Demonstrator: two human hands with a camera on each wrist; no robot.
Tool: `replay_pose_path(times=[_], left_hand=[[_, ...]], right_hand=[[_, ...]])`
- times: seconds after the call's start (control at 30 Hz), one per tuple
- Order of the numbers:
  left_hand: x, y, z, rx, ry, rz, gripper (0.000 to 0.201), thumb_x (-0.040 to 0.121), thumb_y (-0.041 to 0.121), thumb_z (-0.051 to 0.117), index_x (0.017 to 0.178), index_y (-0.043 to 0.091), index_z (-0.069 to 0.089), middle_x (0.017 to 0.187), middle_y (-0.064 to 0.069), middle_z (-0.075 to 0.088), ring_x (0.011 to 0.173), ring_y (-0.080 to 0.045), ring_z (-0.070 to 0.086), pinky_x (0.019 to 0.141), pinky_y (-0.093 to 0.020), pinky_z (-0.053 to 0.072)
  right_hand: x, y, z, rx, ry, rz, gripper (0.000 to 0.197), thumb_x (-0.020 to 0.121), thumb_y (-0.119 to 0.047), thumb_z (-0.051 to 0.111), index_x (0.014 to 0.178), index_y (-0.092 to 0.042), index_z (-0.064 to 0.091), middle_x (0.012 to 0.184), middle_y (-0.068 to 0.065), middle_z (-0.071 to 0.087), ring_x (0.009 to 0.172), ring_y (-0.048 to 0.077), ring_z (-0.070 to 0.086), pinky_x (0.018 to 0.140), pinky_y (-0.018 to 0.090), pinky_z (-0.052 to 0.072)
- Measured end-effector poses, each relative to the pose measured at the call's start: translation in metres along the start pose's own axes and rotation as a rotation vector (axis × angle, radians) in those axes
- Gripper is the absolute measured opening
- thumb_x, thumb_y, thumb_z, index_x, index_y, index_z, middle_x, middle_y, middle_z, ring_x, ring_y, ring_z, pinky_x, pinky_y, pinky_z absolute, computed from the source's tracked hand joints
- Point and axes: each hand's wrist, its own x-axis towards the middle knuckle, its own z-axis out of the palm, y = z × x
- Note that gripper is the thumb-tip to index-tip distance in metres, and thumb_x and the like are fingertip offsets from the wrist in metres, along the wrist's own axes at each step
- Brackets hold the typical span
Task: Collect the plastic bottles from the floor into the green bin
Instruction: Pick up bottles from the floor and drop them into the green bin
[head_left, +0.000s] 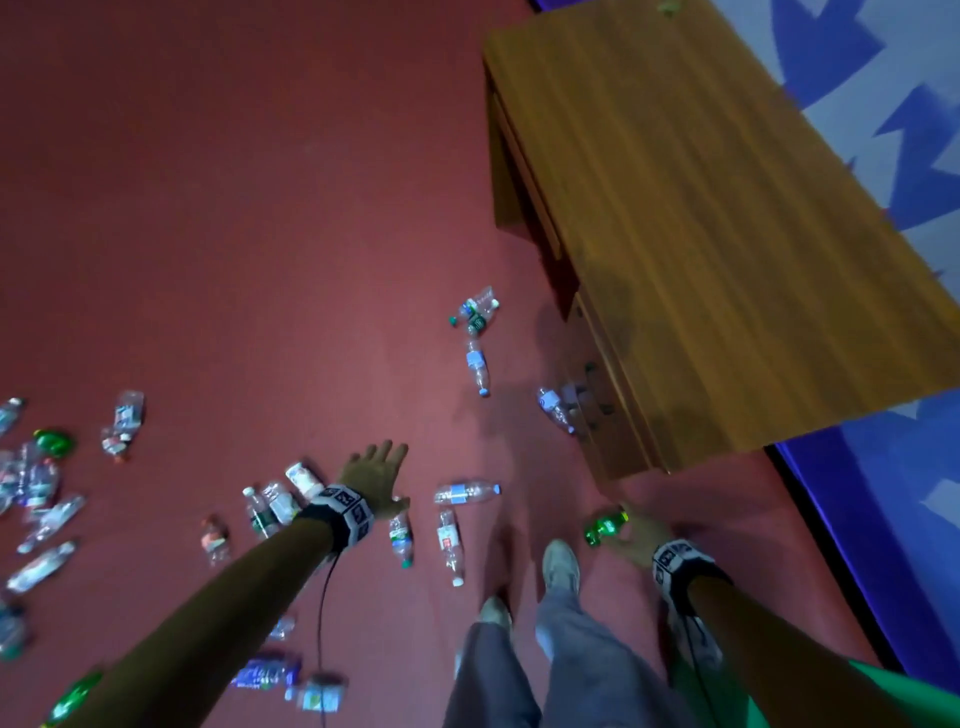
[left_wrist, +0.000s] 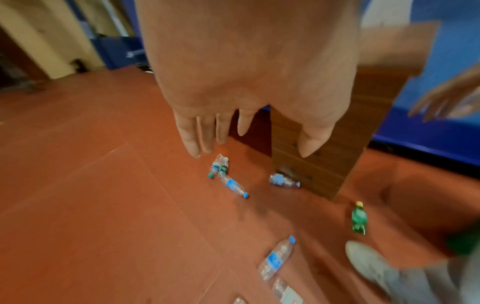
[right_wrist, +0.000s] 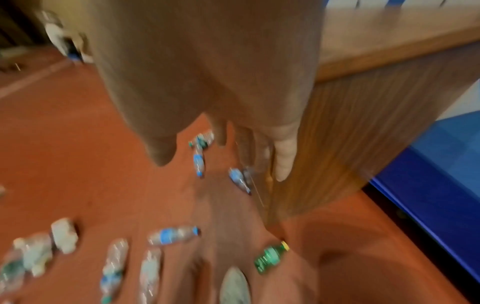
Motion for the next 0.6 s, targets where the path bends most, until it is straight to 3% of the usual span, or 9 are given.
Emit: replay_pose_path(times=[0.07,0.13,0.27,0.4,0.5,0.6], left_hand=[[0.03,0.009,0.03,0.032,-0.032,-0.001,0.101,0.089,0.064,0.058,0.163,0.016,0.008,0.166,-0.011,0.02,0.148,-0.032,0.029,0.117,-0.046,0.032],[0.059,0.019,0.071,-0.043,-0.064,-0.04,0.103,0.088,0.065,0.058,0.163,0.018,0.007,0.168,-0.01,0.018,0.151,-0.03,0.025,0.119,-0.044,0.03],[0.113,0.037,0.175,-0.17,-0.198,-0.122,0.103,0.086,0.066,0.057,0.163,0.019,0.007,0.168,-0.007,0.018,0.151,-0.03,0.026,0.118,-0.046,0.032],[0.178,0.052,0.283,-0.153,-0.283,-0.106,0.1,0.09,0.062,0.059,0.163,0.017,0.007,0.167,-0.009,0.02,0.15,-0.031,0.027,0.118,-0.045,0.031],[0.236,0.06,0.361,-0.15,-0.282,-0.095,0.098,0.091,0.058,0.06,0.163,0.016,0.008,0.166,-0.009,0.021,0.15,-0.03,0.028,0.119,-0.045,0.032],[0.295,0.062,0.432,-0.129,-0.249,-0.074,0.096,0.091,0.056,0.06,0.162,0.015,0.01,0.166,-0.009,0.023,0.148,-0.03,0.031,0.117,-0.044,0.035]], right_hand=[[0.042,0.034,0.019,-0.071,-0.065,0.075,0.109,0.083,-0.068,0.06,0.161,-0.009,0.01,0.154,0.014,0.046,0.137,0.029,0.05,0.109,0.029,0.04],[0.082,0.066,0.042,-0.124,-0.072,0.147,0.115,0.081,-0.079,0.051,0.162,-0.016,-0.002,0.163,0.013,0.031,0.145,0.03,0.04,0.116,0.035,0.034],[0.152,0.098,0.087,-0.168,-0.064,0.22,0.102,0.089,-0.071,0.053,0.162,-0.026,-0.002,0.165,0.009,0.026,0.146,0.031,0.037,0.117,0.037,0.033],[0.245,0.15,0.146,-0.227,-0.097,0.213,0.102,0.09,-0.065,0.059,0.162,-0.027,-0.002,0.16,0.02,0.029,0.141,0.039,0.041,0.115,0.039,0.033],[0.314,0.187,0.194,-0.273,-0.103,0.206,0.104,0.089,-0.064,0.06,0.162,-0.028,-0.005,0.155,0.019,0.033,0.132,0.039,0.048,0.108,0.038,0.039],[0.373,0.218,0.24,-0.45,-0.092,0.151,0.1,0.092,-0.056,0.063,0.161,-0.032,-0.005,0.159,0.016,0.029,0.137,0.036,0.042,0.109,0.04,0.04]])
